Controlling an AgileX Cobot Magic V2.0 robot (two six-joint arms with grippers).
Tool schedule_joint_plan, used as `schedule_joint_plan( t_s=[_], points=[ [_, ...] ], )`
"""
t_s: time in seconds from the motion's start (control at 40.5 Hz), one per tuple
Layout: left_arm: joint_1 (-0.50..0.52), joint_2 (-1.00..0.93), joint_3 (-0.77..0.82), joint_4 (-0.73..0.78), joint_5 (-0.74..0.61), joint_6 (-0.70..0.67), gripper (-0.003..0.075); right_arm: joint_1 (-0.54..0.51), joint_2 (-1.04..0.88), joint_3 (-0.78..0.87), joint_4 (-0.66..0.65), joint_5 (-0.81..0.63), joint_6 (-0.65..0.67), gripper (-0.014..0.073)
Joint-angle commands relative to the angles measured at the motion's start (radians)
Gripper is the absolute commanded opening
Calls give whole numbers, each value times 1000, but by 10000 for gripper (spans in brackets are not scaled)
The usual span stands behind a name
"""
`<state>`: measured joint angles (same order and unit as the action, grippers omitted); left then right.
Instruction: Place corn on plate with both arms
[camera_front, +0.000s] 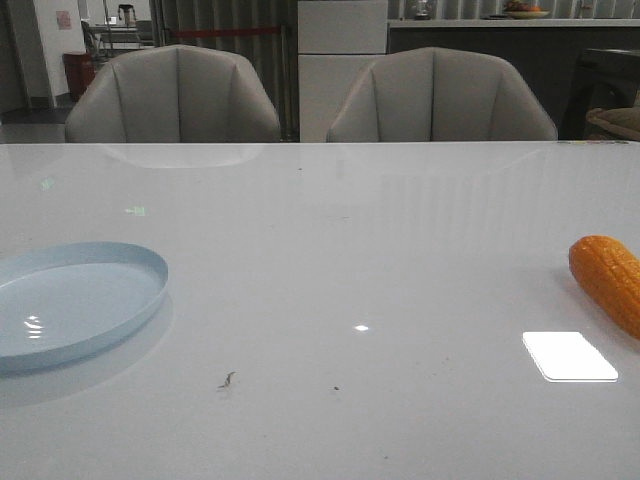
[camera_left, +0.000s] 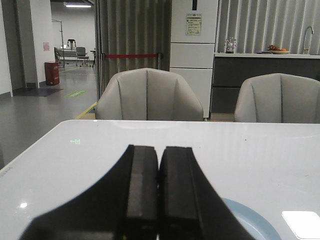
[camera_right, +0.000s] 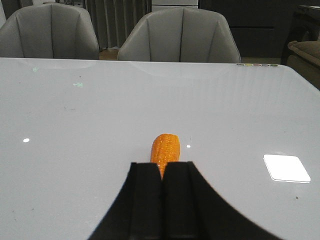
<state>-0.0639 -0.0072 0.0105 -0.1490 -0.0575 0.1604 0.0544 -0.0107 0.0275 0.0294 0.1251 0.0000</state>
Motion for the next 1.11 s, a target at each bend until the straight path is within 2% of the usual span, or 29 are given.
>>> schedule_joint_plan(
  t_s=[0.0,0.197,0.296,0.493,0.642,0.765,0.962,1.086],
  points=[
    [2,5,37,-3,-94,0,94,1,-24,-21,-9,-98,0,57],
    [2,5,37,-15,-101,0,94,1,-24,-21,-9,-111,0,57],
    [2,5,32,-25,-121,0,94,1,-24,-21,-8,-161,0,57],
    [2,5,-61,-25,-128,0,94,2,-24,-69,18,-244,0,57],
    [2,5,-178,-25,-123,0,94,2,-22,-212,18,-239,0,57],
    [2,5,-271,-25,-107,0,94,2,24,-361,18,-178,0,57],
    [2,47,-419,-21,51,0,94,2,206,-588,18,-67,0,57],
    [2,133,-500,18,113,0,94,2,322,-670,18,-46,0,57]
  ],
)
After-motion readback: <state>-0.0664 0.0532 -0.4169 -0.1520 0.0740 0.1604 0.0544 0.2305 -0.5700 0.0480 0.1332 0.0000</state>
